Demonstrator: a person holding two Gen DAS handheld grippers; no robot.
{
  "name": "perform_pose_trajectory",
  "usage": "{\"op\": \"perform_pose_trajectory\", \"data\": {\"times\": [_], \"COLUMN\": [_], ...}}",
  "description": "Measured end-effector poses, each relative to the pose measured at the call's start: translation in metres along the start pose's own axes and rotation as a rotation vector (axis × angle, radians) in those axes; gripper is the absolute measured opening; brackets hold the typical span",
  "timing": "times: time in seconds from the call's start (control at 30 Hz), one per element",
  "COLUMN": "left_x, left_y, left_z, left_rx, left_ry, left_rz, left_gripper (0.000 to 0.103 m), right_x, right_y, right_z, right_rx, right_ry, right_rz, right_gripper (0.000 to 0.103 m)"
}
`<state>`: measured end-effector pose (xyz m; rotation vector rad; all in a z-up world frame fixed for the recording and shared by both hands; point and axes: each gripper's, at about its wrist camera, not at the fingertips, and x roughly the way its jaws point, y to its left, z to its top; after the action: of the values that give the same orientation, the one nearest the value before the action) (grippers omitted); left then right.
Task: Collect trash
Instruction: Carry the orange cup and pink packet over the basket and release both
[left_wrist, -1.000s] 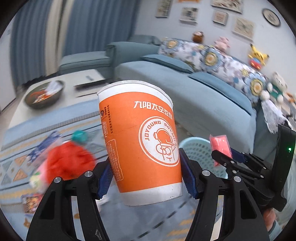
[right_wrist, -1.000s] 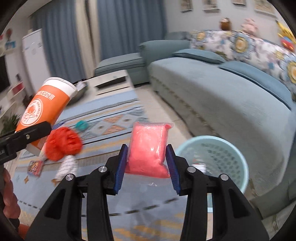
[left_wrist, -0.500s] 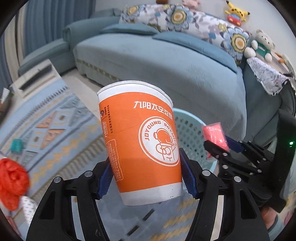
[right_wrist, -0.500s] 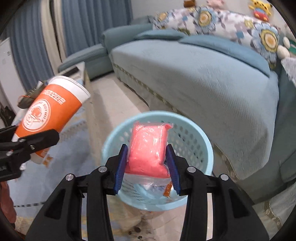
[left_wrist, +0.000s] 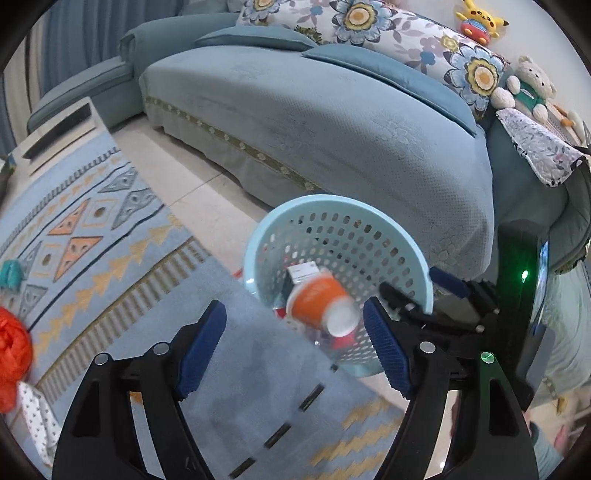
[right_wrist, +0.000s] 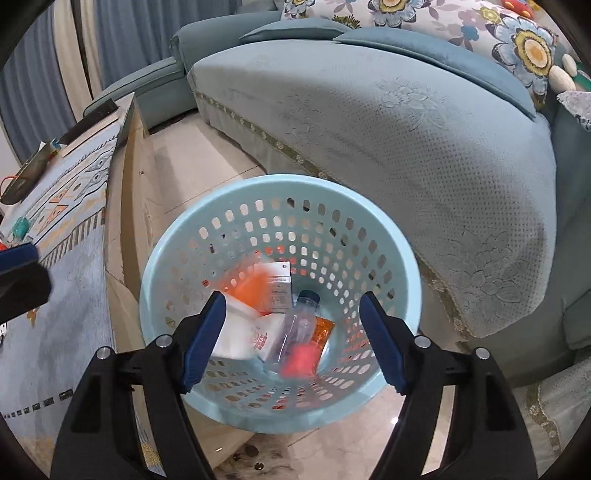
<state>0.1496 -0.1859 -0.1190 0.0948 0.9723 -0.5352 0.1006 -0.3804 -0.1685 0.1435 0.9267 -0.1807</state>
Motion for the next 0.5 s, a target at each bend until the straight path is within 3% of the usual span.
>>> {"op": "perform_pose_trajectory", "data": {"times": [0.23, 0.37, 0.5], "left_x": [-0.056, -0.101, -0.151], "left_y": [0.031, 0.058, 0.095], "left_z": [-0.018, -0.034, -0.059], "left_rx": [-0.072, -0.14, -0.229], "left_ry": [-0.074, -0.133, -0.204], "left_rz": [0.027, 0.064, 0.148], "left_gripper": [0.075, 0.075, 0.078], "right_x": [-0.036, -0.065, -0.094], "right_y": [0.016, 0.048, 0.09], "right_z": [0.002, 0.005, 0.005], "right_rx": [-0.026, -0.071, -0.132], "right_ry": [-0.067, -0.114, -0.164], "right_rz": [0.014, 0.025, 0.071], "right_gripper": [0.071, 0.072, 0.072]}}
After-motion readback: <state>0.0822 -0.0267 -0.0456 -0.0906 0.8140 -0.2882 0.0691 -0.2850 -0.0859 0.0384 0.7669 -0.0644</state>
